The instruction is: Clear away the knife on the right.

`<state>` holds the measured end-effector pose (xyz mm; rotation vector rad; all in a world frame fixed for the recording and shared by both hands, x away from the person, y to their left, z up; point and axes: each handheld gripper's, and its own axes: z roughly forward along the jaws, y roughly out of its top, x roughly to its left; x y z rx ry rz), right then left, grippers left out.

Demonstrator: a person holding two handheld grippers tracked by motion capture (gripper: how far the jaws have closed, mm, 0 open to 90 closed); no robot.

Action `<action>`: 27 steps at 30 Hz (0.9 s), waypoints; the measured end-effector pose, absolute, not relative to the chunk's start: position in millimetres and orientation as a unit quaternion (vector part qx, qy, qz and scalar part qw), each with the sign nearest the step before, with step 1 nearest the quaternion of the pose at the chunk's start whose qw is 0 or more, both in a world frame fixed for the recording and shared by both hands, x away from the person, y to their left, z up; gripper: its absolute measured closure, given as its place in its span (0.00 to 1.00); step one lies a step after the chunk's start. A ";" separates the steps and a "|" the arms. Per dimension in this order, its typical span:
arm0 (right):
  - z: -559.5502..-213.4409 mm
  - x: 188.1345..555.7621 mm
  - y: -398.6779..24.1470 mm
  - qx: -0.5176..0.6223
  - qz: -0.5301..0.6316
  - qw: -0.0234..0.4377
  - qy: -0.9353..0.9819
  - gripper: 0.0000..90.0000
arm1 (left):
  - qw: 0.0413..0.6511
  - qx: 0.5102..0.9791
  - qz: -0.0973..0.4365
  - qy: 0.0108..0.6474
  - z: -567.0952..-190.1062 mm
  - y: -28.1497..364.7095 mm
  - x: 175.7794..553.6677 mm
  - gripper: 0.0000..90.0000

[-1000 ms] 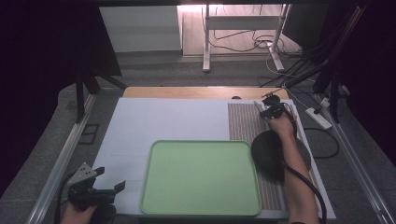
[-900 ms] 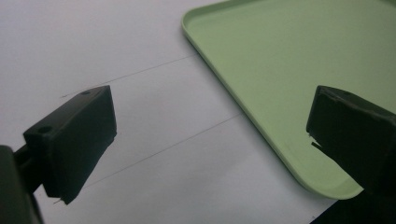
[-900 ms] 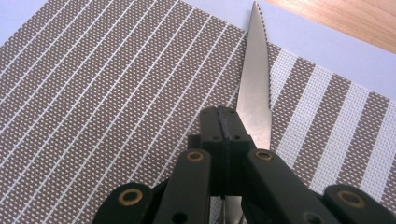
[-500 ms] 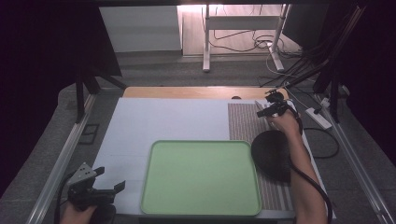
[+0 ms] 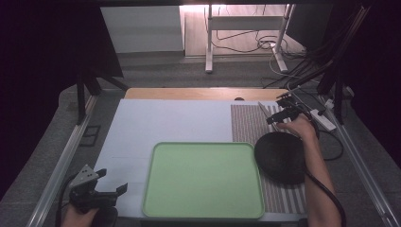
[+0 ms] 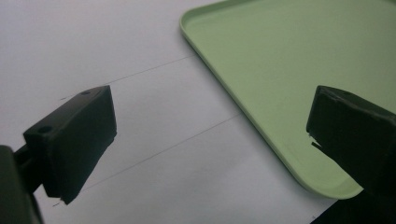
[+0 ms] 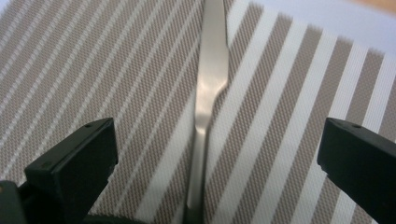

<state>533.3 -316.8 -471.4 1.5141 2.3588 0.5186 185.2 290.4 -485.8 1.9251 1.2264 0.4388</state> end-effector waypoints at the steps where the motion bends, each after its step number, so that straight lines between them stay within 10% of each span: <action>1: -471.4 533.3 -316.8 0.526 0.180 0.145 0.819 0.00 | 0.397 0.760 0.173 0.484 -485.8 290.4 185.2 0.03; 10: -489.1 532.4 -328.2 0.515 0.133 0.121 0.838 0.11 | 0.398 0.760 0.173 0.484 -485.8 290.5 185.0 0.03; 15: -491.0 529.7 -329.8 0.511 0.124 0.107 0.844 0.34 | 0.398 0.760 0.173 0.484 -485.8 290.5 185.0 0.03; 21: -484.2 528.0 -325.7 0.474 0.103 0.092 0.869 0.83 | 0.396 0.761 0.175 0.483 -485.8 290.2 184.7 0.03; 27: -484.3 527.2 -325.8 0.445 0.105 0.094 0.885 0.89 | 0.396 0.761 0.175 0.483 -485.8 290.3 184.7 0.03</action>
